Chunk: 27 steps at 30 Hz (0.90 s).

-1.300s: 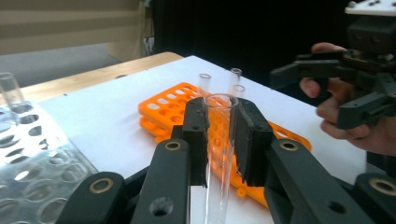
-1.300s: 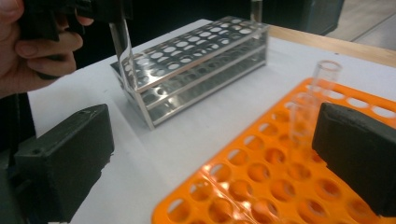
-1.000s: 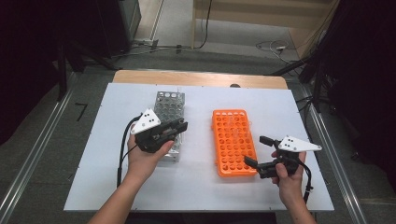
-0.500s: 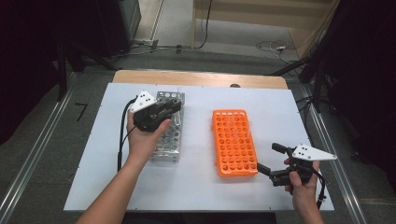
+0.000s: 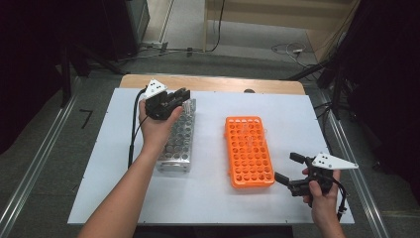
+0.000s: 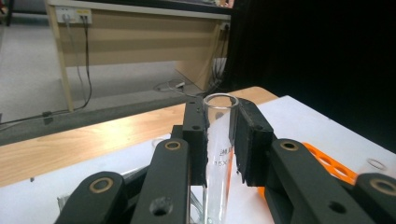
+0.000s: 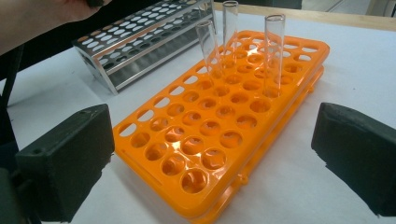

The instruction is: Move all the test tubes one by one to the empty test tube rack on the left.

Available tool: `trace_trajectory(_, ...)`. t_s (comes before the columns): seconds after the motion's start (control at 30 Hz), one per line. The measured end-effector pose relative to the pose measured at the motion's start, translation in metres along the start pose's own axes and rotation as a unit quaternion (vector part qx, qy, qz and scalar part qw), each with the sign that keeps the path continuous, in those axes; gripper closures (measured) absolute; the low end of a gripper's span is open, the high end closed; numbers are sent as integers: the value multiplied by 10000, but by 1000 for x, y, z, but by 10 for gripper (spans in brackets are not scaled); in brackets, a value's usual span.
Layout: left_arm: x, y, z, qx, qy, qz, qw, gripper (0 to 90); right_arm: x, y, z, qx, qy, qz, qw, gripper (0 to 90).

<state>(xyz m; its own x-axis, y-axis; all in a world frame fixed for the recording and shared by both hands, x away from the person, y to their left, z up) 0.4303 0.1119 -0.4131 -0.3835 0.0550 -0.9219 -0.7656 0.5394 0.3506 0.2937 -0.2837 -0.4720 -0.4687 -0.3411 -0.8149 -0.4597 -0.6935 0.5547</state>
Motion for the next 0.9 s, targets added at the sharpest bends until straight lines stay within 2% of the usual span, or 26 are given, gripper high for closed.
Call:
trace_trajectory(0.27,3,-23,12,-201,57,141,9997,756,1,0,0,-13,-9,-14,10000,0)
trace_trajectory(0.47,3,-36,21,-329,256,87,9991,755,1,0,-2,-22,-25,-29,10000,0)
trace_trajectory(0.57,1,-40,23,-380,293,89,9988,756,1,1,-2,-30,-33,-43,10000,0)
trace_trajectory(0.63,2,-44,23,-409,303,120,9986,755,1,1,-2,-30,-44,-46,10000,0)
trace_trajectory(0.7,3,-46,23,-431,231,142,9987,756,1,1,-3,-45,-63,-51,10000,0)
trace_trajectory(0.9,8,-51,23,-512,285,415,9974,755,1,2,-4,-47,-72,-69,9999,0)
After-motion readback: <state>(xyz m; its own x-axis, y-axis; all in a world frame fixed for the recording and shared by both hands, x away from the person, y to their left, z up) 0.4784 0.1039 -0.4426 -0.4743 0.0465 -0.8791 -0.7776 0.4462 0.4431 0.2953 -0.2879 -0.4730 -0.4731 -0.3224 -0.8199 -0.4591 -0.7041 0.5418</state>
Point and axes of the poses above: each handheld gripper's, and its own axes: y roughly backward along the jaws, x roughly out of its underside, z roughly to its left, the point moved 5 cm from there along -y, roughly forward along the jaws, and after that the axes turned 9 degrees about z, right-handed, at the moved point
